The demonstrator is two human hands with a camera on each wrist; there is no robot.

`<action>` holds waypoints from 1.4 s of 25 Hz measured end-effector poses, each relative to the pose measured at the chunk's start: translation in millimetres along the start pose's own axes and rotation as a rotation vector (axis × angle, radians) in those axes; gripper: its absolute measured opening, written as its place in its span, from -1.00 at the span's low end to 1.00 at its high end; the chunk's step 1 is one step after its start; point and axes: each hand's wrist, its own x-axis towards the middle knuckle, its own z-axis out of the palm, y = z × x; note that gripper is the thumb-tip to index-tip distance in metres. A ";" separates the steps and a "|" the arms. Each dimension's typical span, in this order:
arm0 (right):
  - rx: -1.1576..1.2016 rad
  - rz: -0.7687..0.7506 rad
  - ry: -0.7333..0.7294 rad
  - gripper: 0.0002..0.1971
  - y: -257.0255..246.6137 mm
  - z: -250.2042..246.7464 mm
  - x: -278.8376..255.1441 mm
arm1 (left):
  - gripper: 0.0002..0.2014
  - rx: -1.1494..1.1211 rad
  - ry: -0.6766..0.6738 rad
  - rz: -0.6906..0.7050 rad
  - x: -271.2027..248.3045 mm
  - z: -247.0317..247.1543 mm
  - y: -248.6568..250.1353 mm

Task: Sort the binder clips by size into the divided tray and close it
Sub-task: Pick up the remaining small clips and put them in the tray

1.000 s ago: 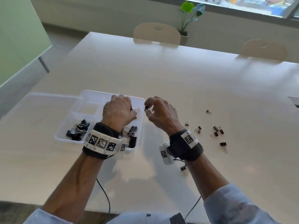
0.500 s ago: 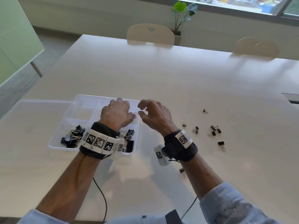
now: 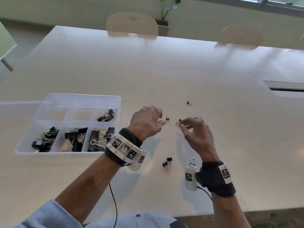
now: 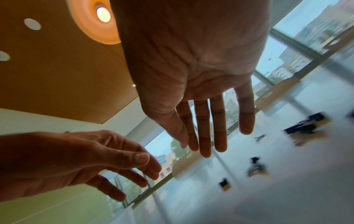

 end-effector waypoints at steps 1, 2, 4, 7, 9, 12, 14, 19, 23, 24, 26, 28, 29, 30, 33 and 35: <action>-0.038 0.052 0.030 -0.89 12.7 -8.5 -3.4 | -0.62 0.007 -0.027 0.028 4.4 7.2 12.3; -0.077 0.105 0.053 -0.89 24.7 -16.3 -5.9 | -0.62 0.012 -0.050 0.056 9.2 13.3 23.8; -0.152 0.209 0.073 -0.88 44.6 -29.1 -7.5 | -0.62 0.015 -0.084 0.119 21.1 22.7 45.7; -0.241 0.298 0.040 -0.84 68.1 -37.3 -4.8 | -0.63 0.022 -0.104 0.202 43.5 38.4 77.5; -0.281 0.312 -0.023 -0.76 81.4 -39.2 0.8 | -0.64 0.041 -0.115 0.222 62.5 50.2 97.9; -0.291 0.306 -0.134 -0.61 92.2 -38.4 10.6 | -0.67 0.004 -0.053 0.153 93.1 66.6 115.5; -0.307 0.280 -0.172 -0.58 93.5 -34.5 12.5 | -0.68 -0.030 -0.006 0.086 108.5 74.2 120.2; -0.294 0.262 -0.184 -0.57 98.7 -30.8 17.3 | -0.58 0.024 0.021 0.024 133.3 89.6 128.1; -0.299 0.270 -0.200 -0.53 98.6 -29.8 24.8 | -0.62 0.097 0.038 0.028 144.5 94.6 129.9; -0.301 0.268 -0.205 -0.53 98.2 -29.0 26.9 | -0.64 0.109 0.040 0.039 146.5 95.1 130.0; -0.300 0.263 -0.210 -0.57 96.9 -27.2 29.6 | -0.65 0.134 0.043 0.073 148.7 96.0 128.9; -0.306 0.255 -0.206 -0.62 95.4 -25.4 30.0 | -0.66 0.126 0.049 0.101 149.3 97.3 125.1; -0.307 0.250 -0.199 -0.64 95.0 -25.0 29.7 | -0.66 0.104 0.056 0.108 149.1 97.3 122.6; -0.300 0.247 -0.186 -0.67 95.0 -24.5 29.1 | -0.64 0.076 0.069 0.105 148.3 96.6 120.3; -0.283 0.239 -0.130 -0.74 90.6 -26.4 28.3 | -0.59 -0.010 0.108 0.080 143.0 86.3 108.9; -0.274 0.228 -0.108 -0.78 79.7 -29.8 29.8 | -0.59 -0.050 0.126 0.063 134.4 75.0 96.7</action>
